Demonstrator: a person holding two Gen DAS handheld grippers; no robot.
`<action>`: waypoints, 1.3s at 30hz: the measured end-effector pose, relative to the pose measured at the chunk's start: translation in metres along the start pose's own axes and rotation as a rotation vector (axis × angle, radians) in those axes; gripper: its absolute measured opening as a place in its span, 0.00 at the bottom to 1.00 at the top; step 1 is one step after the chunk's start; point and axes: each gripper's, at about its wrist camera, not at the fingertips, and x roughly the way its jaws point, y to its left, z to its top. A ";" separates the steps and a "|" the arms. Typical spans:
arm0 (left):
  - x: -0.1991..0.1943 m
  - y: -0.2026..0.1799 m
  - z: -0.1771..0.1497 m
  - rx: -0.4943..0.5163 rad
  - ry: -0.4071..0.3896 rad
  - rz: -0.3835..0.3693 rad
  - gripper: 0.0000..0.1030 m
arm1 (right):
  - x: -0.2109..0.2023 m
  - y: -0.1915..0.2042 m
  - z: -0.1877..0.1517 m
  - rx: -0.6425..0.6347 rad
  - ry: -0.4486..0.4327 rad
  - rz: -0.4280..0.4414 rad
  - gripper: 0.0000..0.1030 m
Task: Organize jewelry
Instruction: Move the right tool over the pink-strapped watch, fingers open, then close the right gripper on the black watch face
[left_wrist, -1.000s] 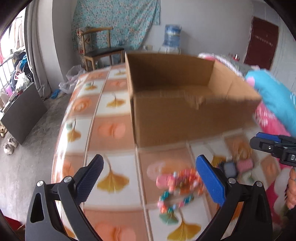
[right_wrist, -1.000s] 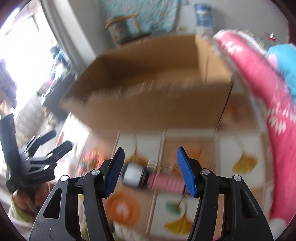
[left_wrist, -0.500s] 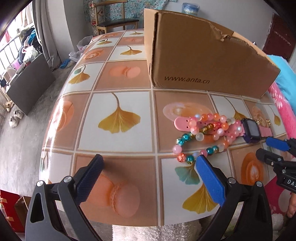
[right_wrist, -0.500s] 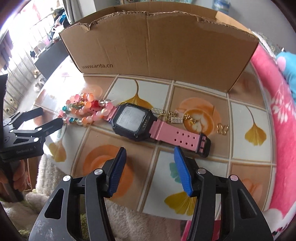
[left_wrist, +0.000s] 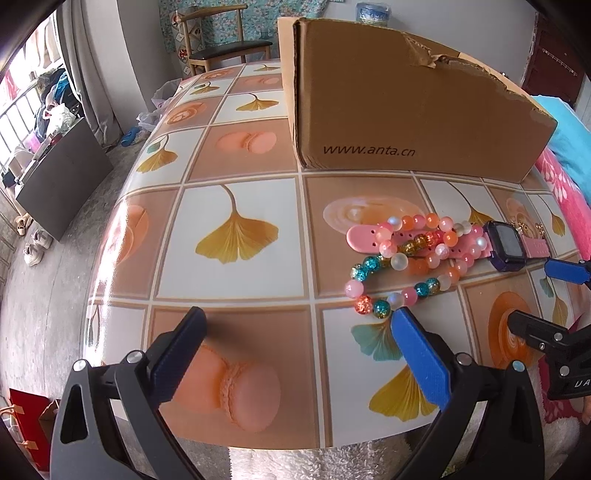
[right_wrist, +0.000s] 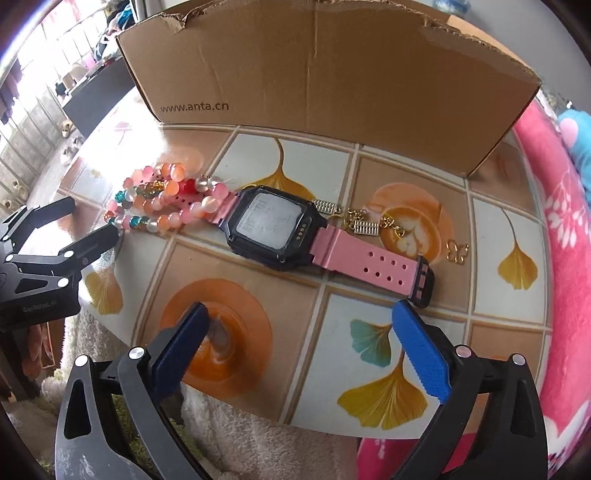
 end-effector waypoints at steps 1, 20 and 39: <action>0.000 0.000 0.000 0.002 -0.001 -0.001 0.96 | 0.000 -0.001 0.000 0.007 -0.001 0.000 0.92; -0.004 0.004 -0.007 0.032 -0.067 -0.044 0.96 | -0.041 -0.017 -0.011 0.064 -0.070 0.083 0.91; -0.053 -0.019 -0.012 0.169 -0.280 -0.216 0.76 | -0.048 -0.001 0.006 -0.004 -0.133 0.105 0.53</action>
